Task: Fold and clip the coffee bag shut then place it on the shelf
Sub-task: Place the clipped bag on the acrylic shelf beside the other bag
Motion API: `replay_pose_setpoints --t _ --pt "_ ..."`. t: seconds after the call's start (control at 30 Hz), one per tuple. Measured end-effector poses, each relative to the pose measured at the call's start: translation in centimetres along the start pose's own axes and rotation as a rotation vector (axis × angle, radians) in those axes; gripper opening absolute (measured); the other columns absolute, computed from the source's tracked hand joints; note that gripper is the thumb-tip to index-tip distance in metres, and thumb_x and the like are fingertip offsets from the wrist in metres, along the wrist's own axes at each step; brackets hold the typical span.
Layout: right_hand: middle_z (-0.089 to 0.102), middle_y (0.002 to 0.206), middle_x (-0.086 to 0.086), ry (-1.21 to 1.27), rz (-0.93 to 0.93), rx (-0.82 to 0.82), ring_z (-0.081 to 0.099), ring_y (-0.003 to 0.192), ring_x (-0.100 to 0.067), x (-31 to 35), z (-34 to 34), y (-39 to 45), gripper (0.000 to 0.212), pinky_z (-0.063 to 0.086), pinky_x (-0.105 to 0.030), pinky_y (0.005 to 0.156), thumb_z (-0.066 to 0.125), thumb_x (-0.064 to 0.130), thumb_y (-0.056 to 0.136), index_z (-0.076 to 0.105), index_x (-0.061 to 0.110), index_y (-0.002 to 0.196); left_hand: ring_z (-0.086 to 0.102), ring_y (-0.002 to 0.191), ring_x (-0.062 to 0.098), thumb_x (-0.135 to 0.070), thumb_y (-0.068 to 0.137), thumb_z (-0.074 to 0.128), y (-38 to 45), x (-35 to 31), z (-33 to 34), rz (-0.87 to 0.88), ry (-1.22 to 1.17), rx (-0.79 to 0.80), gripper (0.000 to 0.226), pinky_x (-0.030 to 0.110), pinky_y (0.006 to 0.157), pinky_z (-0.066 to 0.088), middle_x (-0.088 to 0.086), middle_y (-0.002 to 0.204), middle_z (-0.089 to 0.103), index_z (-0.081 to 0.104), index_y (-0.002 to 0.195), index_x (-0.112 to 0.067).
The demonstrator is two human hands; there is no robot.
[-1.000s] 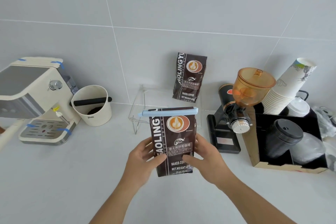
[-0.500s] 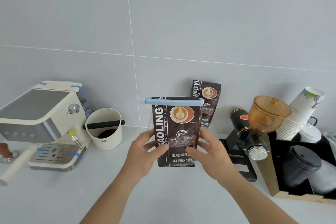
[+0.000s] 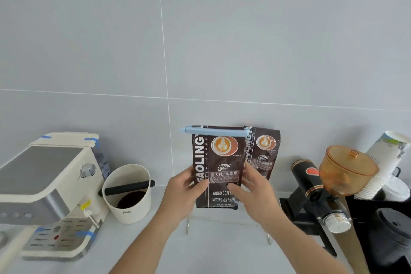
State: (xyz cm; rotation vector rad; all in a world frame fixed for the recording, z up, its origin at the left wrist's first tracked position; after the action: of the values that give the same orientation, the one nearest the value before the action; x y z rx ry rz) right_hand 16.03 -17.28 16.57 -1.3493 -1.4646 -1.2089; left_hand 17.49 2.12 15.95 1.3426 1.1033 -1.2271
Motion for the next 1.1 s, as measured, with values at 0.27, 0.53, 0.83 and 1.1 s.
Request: replay_pose_setpoints --t 0.27,0.53,0.83,1.1 --pt "0.068 0.117 0.029 -0.102 -0.001 -0.022 0.064 0.109 0.004 -2.5 1.1 5.5 0.071 0.05 -0.021 0.092 0.07 0.006 0.084 0.048 0.056 0.129 0.072 0.09 0.001 -0.01 0.089 0.063 5.3 1.9 -0.4 0.0 0.049 -0.027 0.03 0.01 0.066 0.054 -0.016 0.101 0.077 0.071 0.103 -0.035" --pt "0.066 0.122 0.026 -0.121 0.068 -0.029 0.059 0.114 0.006 -5.6 1.8 8.9 0.068 0.047 -0.028 0.101 0.065 0.001 0.085 0.049 0.043 0.135 0.071 0.096 0.004 -0.013 0.087 0.066 9.2 5.1 -0.2 -0.054 0.047 -0.026 0.029 0.013 0.07 0.055 -0.015 0.102 0.077 0.071 0.101 -0.037" --pt "0.066 0.12 0.026 -0.147 0.111 -0.102 0.059 0.105 0.009 -7.5 1.9 10.0 0.065 0.049 -0.024 0.096 0.068 0.011 0.084 0.049 0.06 0.123 0.069 0.105 0.011 -0.008 0.087 0.066 11.2 7.1 0.2 -0.016 -0.025 0.008 0.045 0.02 0.074 0.058 -0.009 0.113 0.074 0.058 0.127 -0.028" --pt "0.064 0.115 0.037 -0.133 0.133 -0.111 0.057 0.109 0.015 -7.7 2.1 10.7 0.07 0.051 -0.026 0.095 0.066 0.01 0.087 0.044 0.065 0.123 0.064 0.113 0.01 0.002 0.088 0.061 12.2 7.6 0.2 0.027 0.023 0.024 0.057 0.016 0.082 0.054 -0.011 0.12 0.07 0.051 0.134 -0.029"
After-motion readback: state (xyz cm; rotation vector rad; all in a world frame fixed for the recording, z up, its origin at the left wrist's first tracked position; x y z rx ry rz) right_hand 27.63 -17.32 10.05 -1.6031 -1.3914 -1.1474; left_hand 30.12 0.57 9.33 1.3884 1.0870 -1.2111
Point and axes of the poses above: each hand's wrist, its own y-axis towards the middle knuckle, its own z-axis out of the palm, x = y × z, the point moved 9 cm from there along y, towards the middle knuckle
